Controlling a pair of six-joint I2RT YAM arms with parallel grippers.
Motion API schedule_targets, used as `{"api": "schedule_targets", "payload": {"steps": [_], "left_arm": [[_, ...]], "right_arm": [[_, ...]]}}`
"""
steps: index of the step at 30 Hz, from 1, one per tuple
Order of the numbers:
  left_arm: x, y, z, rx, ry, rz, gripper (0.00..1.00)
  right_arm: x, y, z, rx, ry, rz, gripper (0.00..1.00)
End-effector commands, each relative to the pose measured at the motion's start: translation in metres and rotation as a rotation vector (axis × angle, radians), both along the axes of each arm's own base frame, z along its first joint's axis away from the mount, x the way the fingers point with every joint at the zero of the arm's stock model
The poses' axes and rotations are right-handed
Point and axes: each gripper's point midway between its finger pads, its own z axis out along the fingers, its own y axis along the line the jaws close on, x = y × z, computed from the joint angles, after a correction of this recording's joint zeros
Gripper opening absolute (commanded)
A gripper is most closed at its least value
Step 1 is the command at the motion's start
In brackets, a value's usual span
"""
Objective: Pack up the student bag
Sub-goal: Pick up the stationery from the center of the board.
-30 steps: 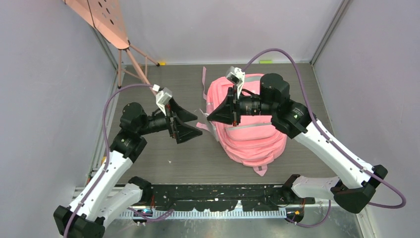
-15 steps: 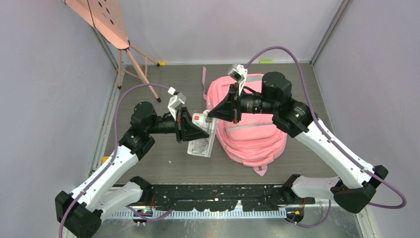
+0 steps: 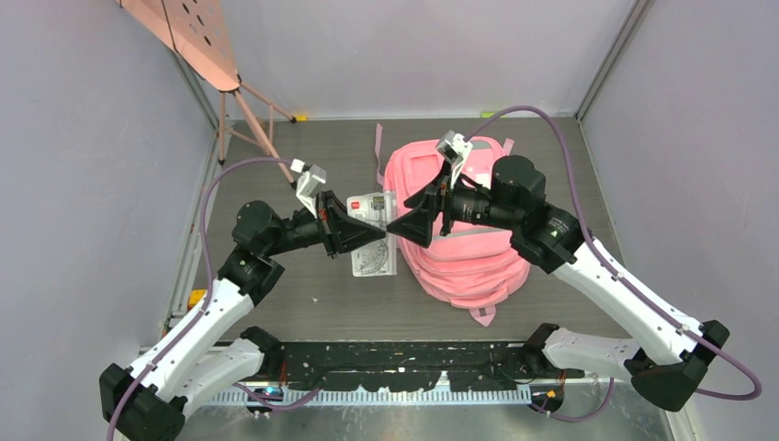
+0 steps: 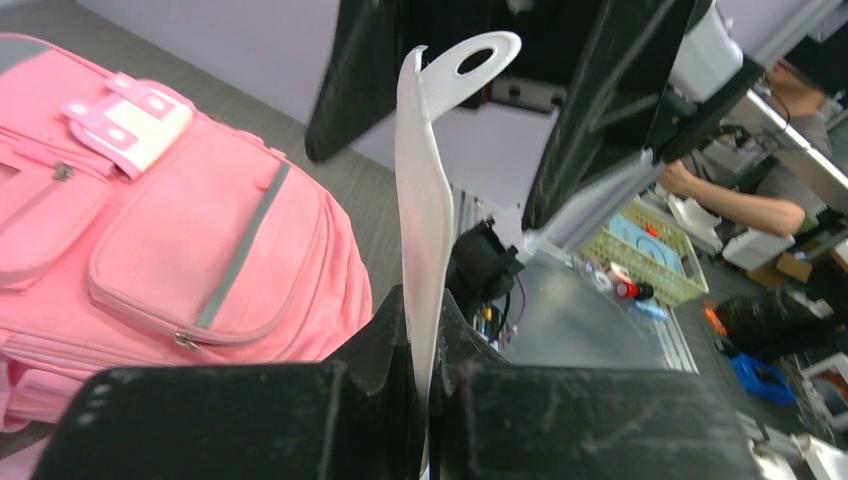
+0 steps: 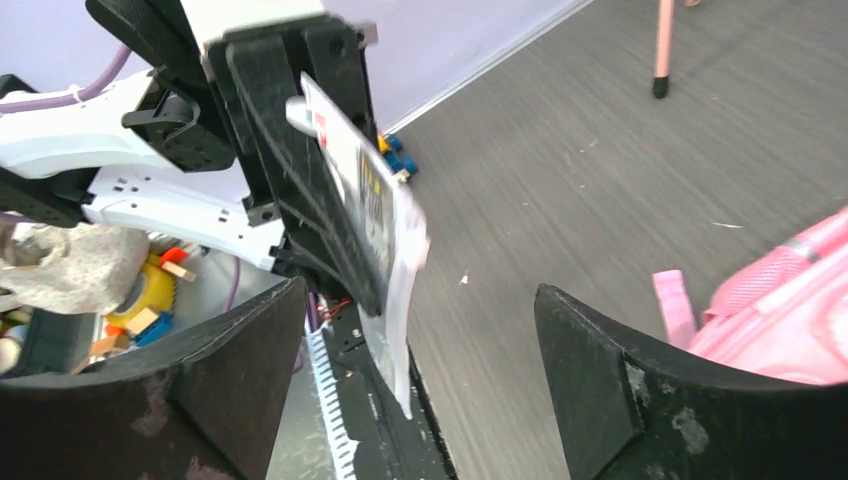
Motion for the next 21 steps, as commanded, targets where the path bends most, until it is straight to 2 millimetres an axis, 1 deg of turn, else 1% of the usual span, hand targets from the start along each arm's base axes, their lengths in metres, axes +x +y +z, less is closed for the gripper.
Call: {"api": "schedule_targets", "payload": {"steps": [1, 2, 5, 7, 8, 10, 11, 14, 15, 16, 17, 18, 19, 20, 21], "left_arm": [[0.012, 0.008, 0.043, -0.151, -0.068, 0.11, 0.0], [0.012, 0.008, 0.046, -0.165, -0.069, 0.107, 0.0], [0.01, 0.007, 0.056, -0.207, -0.066, 0.092, 0.0], [0.009, 0.006, 0.06, -0.227, -0.062, 0.081, 0.0], [0.009, 0.006, 0.062, -0.235, -0.061, 0.075, 0.0], [0.008, 0.005, 0.064, -0.243, -0.06, 0.062, 0.0], [0.008, 0.005, 0.063, -0.244, -0.057, 0.056, 0.0], [0.009, 0.003, 0.06, -0.237, -0.045, 0.05, 0.0], [0.009, 0.003, 0.058, -0.233, -0.039, 0.051, 0.0], [0.01, 0.002, 0.057, -0.231, -0.036, 0.053, 0.0], [0.011, 0.002, 0.056, -0.229, -0.033, 0.056, 0.0], [0.013, 0.002, 0.054, -0.224, -0.03, 0.063, 0.0], [0.014, 0.002, 0.053, -0.216, -0.035, 0.07, 0.01], [0.016, 0.002, 0.05, -0.198, -0.037, 0.082, 0.14], [0.02, 0.002, 0.045, -0.17, -0.049, 0.099, 0.36]], "right_arm": [[-0.018, 0.009, 0.009, 0.106, 0.034, 0.095, 0.91], [-0.022, 0.012, 0.005, 0.113, 0.047, 0.128, 0.91], [-0.026, 0.02, -0.007, 0.118, 0.117, 0.171, 0.9], [-0.03, 0.025, -0.012, 0.127, 0.148, 0.205, 0.84], [-0.032, 0.027, -0.012, 0.135, 0.153, 0.223, 0.83], [-0.034, 0.033, -0.008, 0.171, 0.156, 0.246, 0.78], [-0.034, 0.036, -0.009, 0.18, 0.184, 0.256, 0.72], [-0.033, 0.043, -0.003, 0.233, 0.2, 0.272, 0.6], [-0.032, 0.045, -0.004, 0.241, 0.202, 0.271, 0.53], [-0.031, 0.046, -0.002, 0.258, 0.202, 0.273, 0.48], [-0.03, 0.047, -0.002, 0.261, 0.204, 0.268, 0.35], [-0.028, 0.047, -0.003, 0.259, 0.206, 0.26, 0.27], [-0.024, 0.047, -0.003, 0.258, 0.204, 0.231, 0.1], [-0.021, 0.045, -0.008, 0.235, 0.207, 0.205, 0.05], [-0.012, 0.043, -0.007, 0.228, 0.196, 0.148, 0.01]]}}
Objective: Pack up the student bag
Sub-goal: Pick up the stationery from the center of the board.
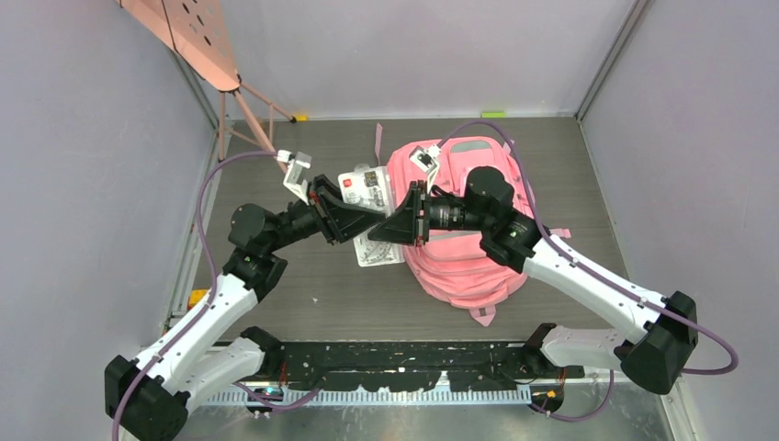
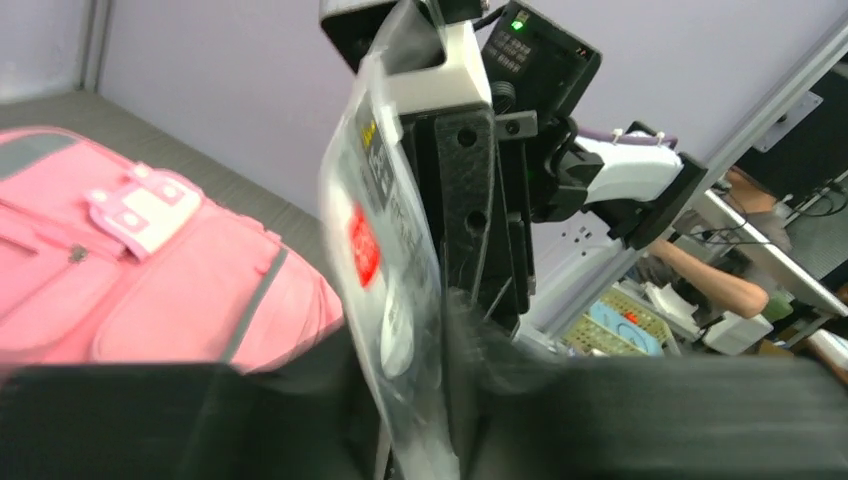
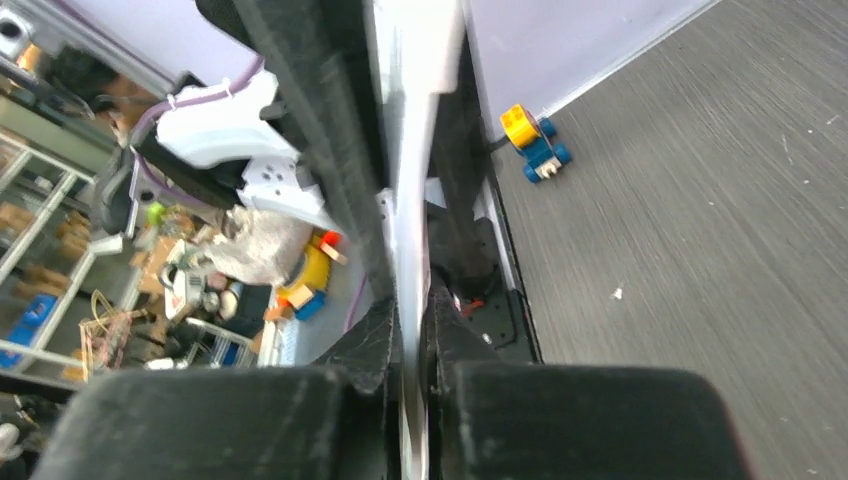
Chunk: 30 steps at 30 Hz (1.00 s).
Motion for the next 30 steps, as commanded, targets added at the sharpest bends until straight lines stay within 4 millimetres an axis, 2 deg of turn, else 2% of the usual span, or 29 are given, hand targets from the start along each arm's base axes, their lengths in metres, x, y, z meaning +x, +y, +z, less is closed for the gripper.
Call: {"api": "schedule_targets", "payload": {"steps": [1, 2, 3, 4, 5, 8, 9, 10, 11, 12, 14, 16, 18, 20, 21, 24, 30], "left_arm": [[0.007, 0.001, -0.004, 0.066, -0.082, 0.052, 0.58], [0.013, 0.002, -0.015, 0.119, -0.103, 0.084, 0.75], [0.025, 0.004, -0.029, 0.169, -0.098, 0.137, 0.86], [0.037, 0.007, -0.045, 0.224, -0.09, 0.193, 0.92], [0.045, 0.009, -0.059, 0.273, -0.09, 0.229, 0.96], [0.063, 0.006, -0.095, 0.38, -0.086, 0.275, 1.0], [0.066, 0.001, -0.105, 0.413, -0.098, 0.281, 1.0], [0.064, -0.01, -0.115, 0.454, -0.132, 0.267, 1.0], [0.063, -0.021, -0.123, 0.495, -0.16, 0.263, 1.0], [0.064, -0.032, -0.139, 0.555, -0.175, 0.254, 1.0], [0.065, -0.056, -0.155, 0.65, -0.236, 0.263, 1.0], [0.064, -0.083, -0.162, 0.712, -0.303, 0.26, 1.0], [0.065, -0.106, -0.17, 0.766, -0.372, 0.268, 1.0], [0.061, -0.13, -0.174, 0.797, -0.451, 0.274, 1.0], [0.06, -0.142, -0.181, 0.814, -0.475, 0.273, 1.0], [0.061, -0.168, -0.184, 0.815, -0.554, 0.302, 1.0], [0.071, -0.192, -0.194, 0.849, -0.626, 0.377, 1.0]], "right_arm": [[0.019, -0.008, 0.01, -0.015, -0.034, -0.145, 0.01], [0.034, -0.013, 0.008, -0.045, -0.04, -0.241, 0.01], [0.04, -0.023, -0.008, -0.13, -0.031, -0.291, 0.0], [0.057, -0.039, -0.021, -0.21, -0.009, -0.41, 0.01], [0.074, -0.054, -0.026, -0.255, -0.024, -0.525, 0.01], [0.108, -0.115, -0.049, -0.416, 0.045, -0.781, 0.0], [0.115, -0.133, -0.05, -0.44, 0.055, -0.859, 0.0], [0.122, -0.157, -0.058, -0.483, 0.089, -0.928, 0.0], [0.125, -0.174, -0.056, -0.496, 0.092, -0.991, 0.0], [0.127, -0.195, -0.061, -0.537, 0.11, -1.05, 0.0], [0.127, -0.231, -0.062, -0.612, 0.104, -1.173, 0.0], [0.125, -0.276, -0.059, -0.723, 0.075, -1.357, 0.0], [0.117, -0.307, -0.056, -0.82, 0.054, -1.474, 0.0], [0.108, -0.326, -0.051, -0.871, 0.035, -1.543, 0.0], [0.104, -0.33, -0.052, -0.888, 0.032, -1.553, 0.0], [0.093, -0.339, -0.046, -0.875, 0.024, -1.582, 0.0], [0.079, -0.343, -0.05, -0.857, 0.039, -1.581, 0.0]]}}
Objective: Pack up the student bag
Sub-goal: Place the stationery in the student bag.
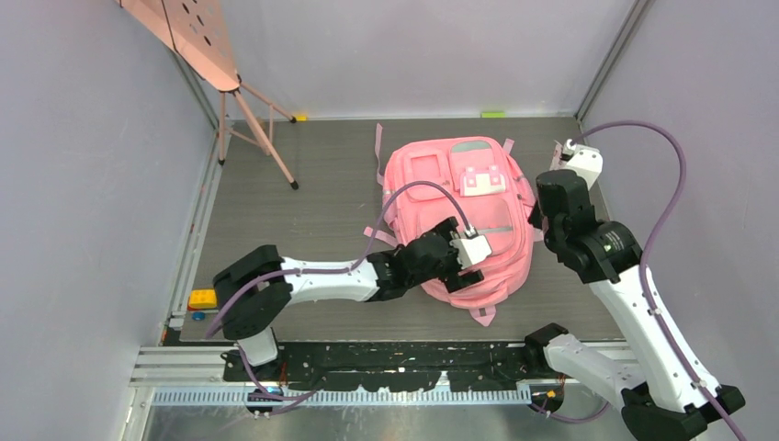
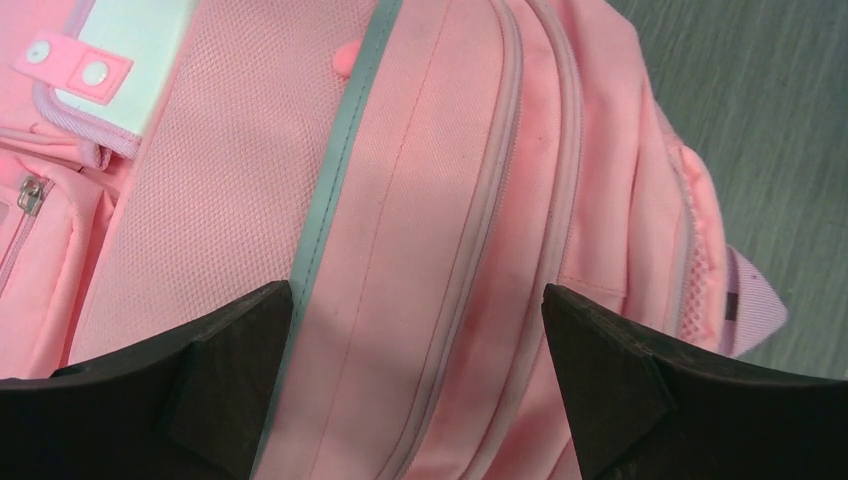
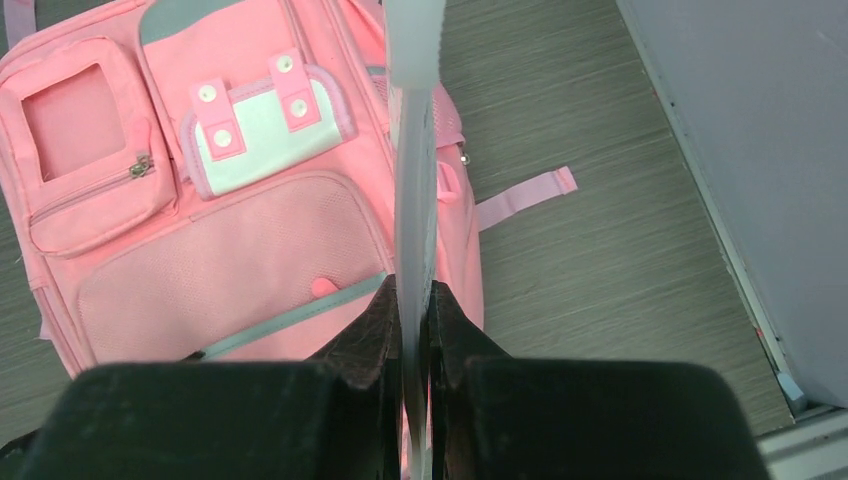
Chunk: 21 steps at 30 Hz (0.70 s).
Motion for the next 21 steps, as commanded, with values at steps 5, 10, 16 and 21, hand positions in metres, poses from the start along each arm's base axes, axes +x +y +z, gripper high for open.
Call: {"api": "schedule_targets", "payload": {"steps": [5, 10, 16, 21], "left_arm": [[0.038, -0.018, 0.041, -0.065, -0.21, 0.15, 1.0], [0.039, -0.02, 0.052, -0.106, -0.202, 0.172, 1.0], [0.041, -0.016, 0.063, -0.116, -0.216, 0.188, 1.0], [0.029, -0.021, 0.067, -0.09, -0.222, 0.084, 1.0]], "right_arm": [[-0.015, -0.012, 0.005, 0.007, -0.027, -0.033, 0.0], [-0.016, -0.008, -0.007, 0.021, -0.001, -0.021, 0.0], [-0.019, -0.004, -0.011, 0.047, 0.008, -0.009, 0.0], [-0.022, -0.006, -0.011, 0.052, 0.003, -0.012, 0.0]]}}
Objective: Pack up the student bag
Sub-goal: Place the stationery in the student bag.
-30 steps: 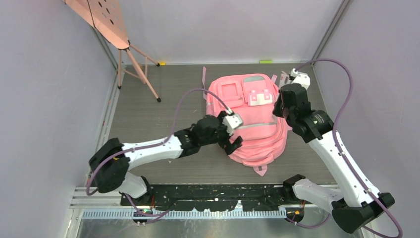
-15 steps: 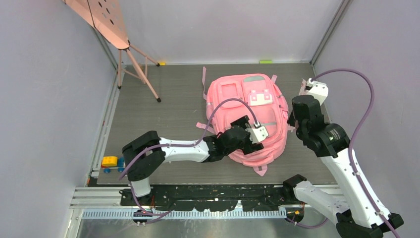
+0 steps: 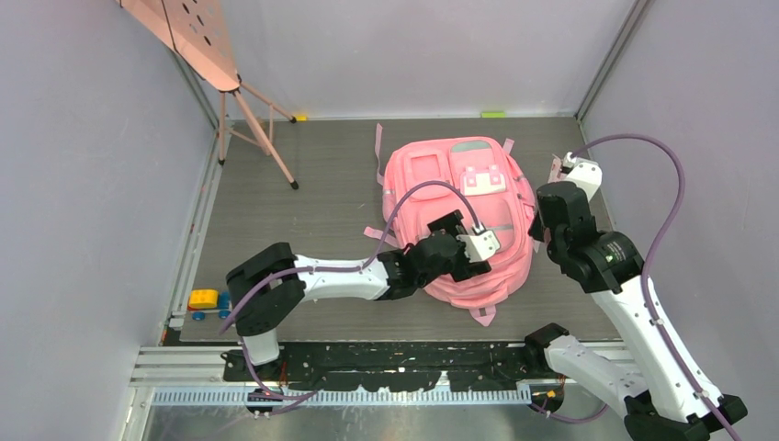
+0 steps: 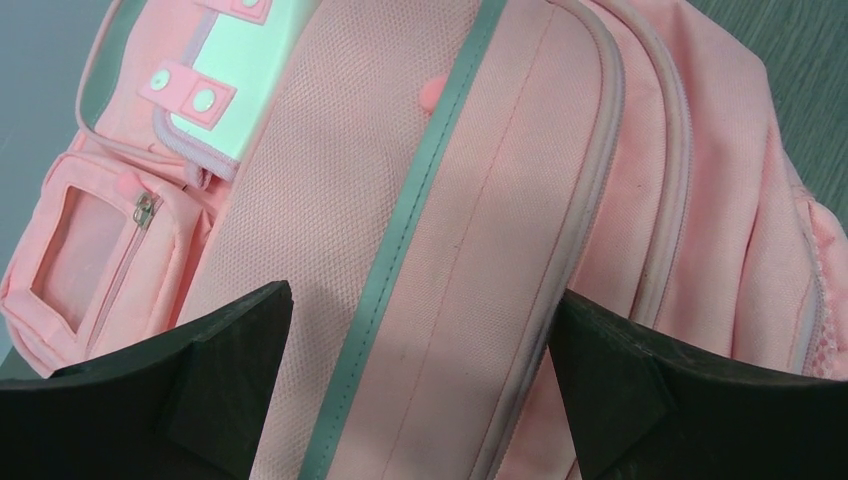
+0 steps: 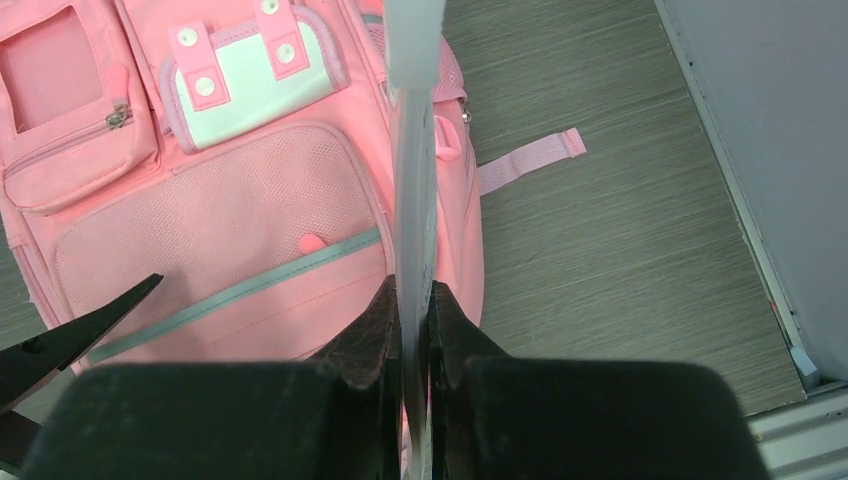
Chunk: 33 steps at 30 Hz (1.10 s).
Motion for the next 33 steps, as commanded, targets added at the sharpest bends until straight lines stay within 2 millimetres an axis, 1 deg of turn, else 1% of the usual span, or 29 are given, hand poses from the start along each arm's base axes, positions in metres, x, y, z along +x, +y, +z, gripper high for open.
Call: {"api": "schedule_targets", "payload": {"steps": [1, 4, 8, 10, 15, 17, 20, 23, 26, 28, 30, 33], "left_arm": [[-0.005, -0.014, 0.059, -0.105, -0.07, -0.083, 1.0], [-0.004, -0.014, 0.056, -0.08, -0.045, -0.108, 1.0], [-0.007, -0.014, 0.057, -0.094, 0.001, -0.167, 1.0], [-0.003, -0.013, 0.059, -0.109, 0.012, -0.165, 1.0], [0.008, -0.011, 0.044, -0.063, -0.002, -0.123, 1.0], [0.014, -0.008, 0.041, -0.048, -0.022, -0.09, 1.0], [0.032, 0.005, 0.052, -0.071, -0.121, 0.047, 1.0], [0.041, 0.013, 0.063, -0.083, -0.188, 0.116, 1.0], [0.049, 0.016, 0.065, -0.055, -0.234, 0.156, 1.0], [0.053, 0.02, 0.062, -0.035, -0.255, 0.183, 0.99], [0.053, 0.019, 0.059, -0.014, -0.267, 0.173, 0.91], [0.046, 0.013, 0.049, 0.009, -0.256, 0.105, 0.71]], "right_arm": [[-0.004, -0.003, 0.008, 0.03, -0.037, -0.019, 0.0], [-0.004, -0.002, 0.007, 0.032, -0.034, -0.018, 0.0], [-0.004, -0.001, 0.007, 0.035, -0.032, -0.015, 0.0], [-0.004, -0.001, 0.006, 0.037, -0.028, -0.013, 0.0], [-0.004, 0.002, 0.002, 0.049, -0.018, -0.008, 0.0], [-0.004, 0.002, 0.002, 0.056, -0.021, -0.009, 0.01], [-0.007, 0.005, 0.003, 0.082, -0.027, -0.005, 0.0], [-0.009, 0.01, 0.0, 0.127, -0.023, -0.001, 0.0], [-0.017, 0.015, -0.009, 0.186, 0.005, -0.012, 0.0], [-0.023, 0.015, -0.015, 0.207, 0.021, -0.026, 0.0], [-0.028, 0.012, -0.02, 0.216, 0.033, -0.048, 0.0], [-0.037, 0.006, -0.029, 0.239, 0.043, -0.101, 0.0]]}}
